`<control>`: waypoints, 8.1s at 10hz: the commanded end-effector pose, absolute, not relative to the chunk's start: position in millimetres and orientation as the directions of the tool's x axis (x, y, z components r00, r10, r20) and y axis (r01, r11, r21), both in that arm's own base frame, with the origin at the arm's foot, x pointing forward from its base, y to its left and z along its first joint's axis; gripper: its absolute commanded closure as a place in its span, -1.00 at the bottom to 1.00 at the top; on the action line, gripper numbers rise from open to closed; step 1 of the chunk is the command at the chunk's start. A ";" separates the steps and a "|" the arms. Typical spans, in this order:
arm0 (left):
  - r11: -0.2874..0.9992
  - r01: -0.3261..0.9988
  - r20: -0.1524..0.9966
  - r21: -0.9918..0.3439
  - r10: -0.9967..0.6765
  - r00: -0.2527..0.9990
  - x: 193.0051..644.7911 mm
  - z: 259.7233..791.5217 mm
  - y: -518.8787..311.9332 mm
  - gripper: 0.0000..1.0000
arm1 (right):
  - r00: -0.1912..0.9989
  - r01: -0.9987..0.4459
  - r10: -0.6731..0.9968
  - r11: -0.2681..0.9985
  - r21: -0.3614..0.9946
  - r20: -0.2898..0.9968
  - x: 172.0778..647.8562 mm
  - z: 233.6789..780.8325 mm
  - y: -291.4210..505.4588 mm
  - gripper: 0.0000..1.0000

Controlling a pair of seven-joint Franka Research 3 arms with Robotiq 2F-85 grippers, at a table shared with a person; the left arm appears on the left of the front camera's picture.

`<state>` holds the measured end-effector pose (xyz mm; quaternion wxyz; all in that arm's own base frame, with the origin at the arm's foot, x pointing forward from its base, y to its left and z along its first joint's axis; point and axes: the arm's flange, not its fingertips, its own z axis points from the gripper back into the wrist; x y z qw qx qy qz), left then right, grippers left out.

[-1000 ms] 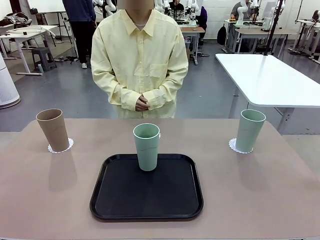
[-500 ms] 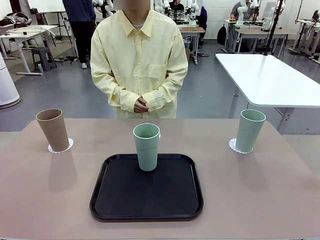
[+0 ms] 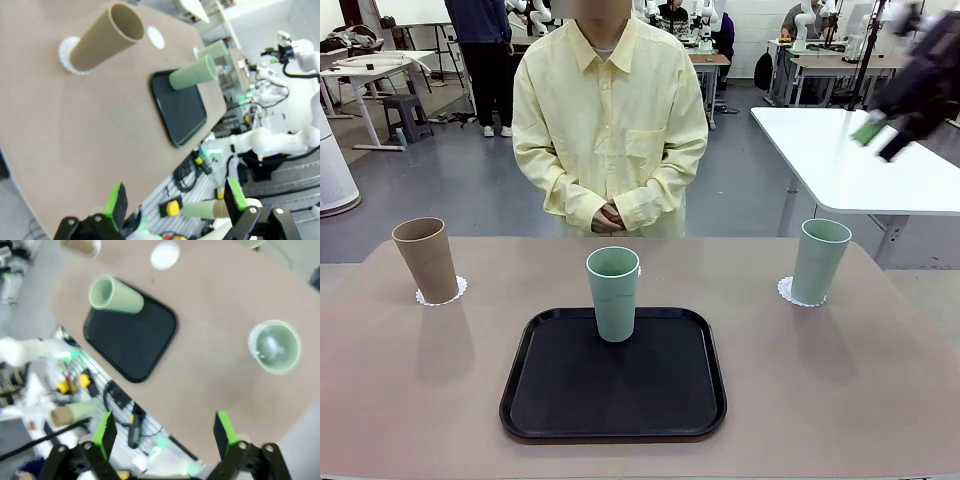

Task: Place coasters on the table and set cups on them.
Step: Take one Reusable plastic cup from the Flat Tray and place it on a coaster set by the human.

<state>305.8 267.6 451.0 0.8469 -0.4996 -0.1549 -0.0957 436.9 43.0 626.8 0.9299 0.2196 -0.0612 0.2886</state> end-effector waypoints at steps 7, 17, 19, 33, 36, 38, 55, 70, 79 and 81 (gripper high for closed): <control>0.472 0.308 0.356 -0.826 0.014 0.934 305.3 454.4 267.6 -1.00 | 0.495 -0.868 0.862 0.487 0.097 0.104 463.7 469.1 220.4 -1.00; 0.472 0.308 0.356 -0.826 0.014 0.934 305.3 454.4 267.6 -1.00 | 0.033 -0.991 0.844 0.098 -0.094 0.535 447.6 419.9 212.5 -1.00; 0.472 0.308 0.356 -0.826 0.014 0.934 305.3 454.4 267.6 -1.00 | -0.118 -0.976 0.715 0.042 -0.211 0.690 428.5 396.9 198.2 -1.00; 0.472 0.308 0.356 -0.826 0.014 0.934 305.3 454.4 267.6 -1.00 | -0.067 -0.997 0.412 0.012 -0.079 0.909 423.6 335.8 158.8 -1.00; 0.472 0.308 0.356 -0.826 0.014 0.934 305.3 454.4 267.6 -1.00 | -0.067 -0.997 0.412 0.012 -0.079 0.909 423.6 335.8 158.8 -1.00; 0.472 0.308 0.356 -0.826 0.014 0.934 305.3 454.4 267.6 -1.00 | -0.047 -0.998 0.422 0.026 -0.064 0.906 424.4 337.4 159.6 -1.00; 0.472 0.308 0.356 -0.826 0.014 0.934 305.3 454.4 267.6 -1.00 | -0.021 -0.996 0.282 -0.092 0.005 0.959 477.5 261.3 256.5 -1.00; 0.472 0.308 0.356 -0.826 0.014 0.934 305.3 454.4 267.6 -1.00 | -0.070 -0.976 0.294 -0.216 -0.005 0.953 489.3 252.5 298.8 0.62; 0.472 0.308 0.356 -0.826 0.014 0.934 305.3 454.4 267.6 -1.00 | -0.048 -0.990 0.180 -0.137 -0.023 0.983 450.6 357.6 276.6 0.52; 0.472 0.308 0.356 -0.826 0.014 0.934 305.3 454.4 267.6 -1.00 | -0.021 -0.995 0.215 -0.097 0.000 0.976 450.3 383.5 279.6 0.52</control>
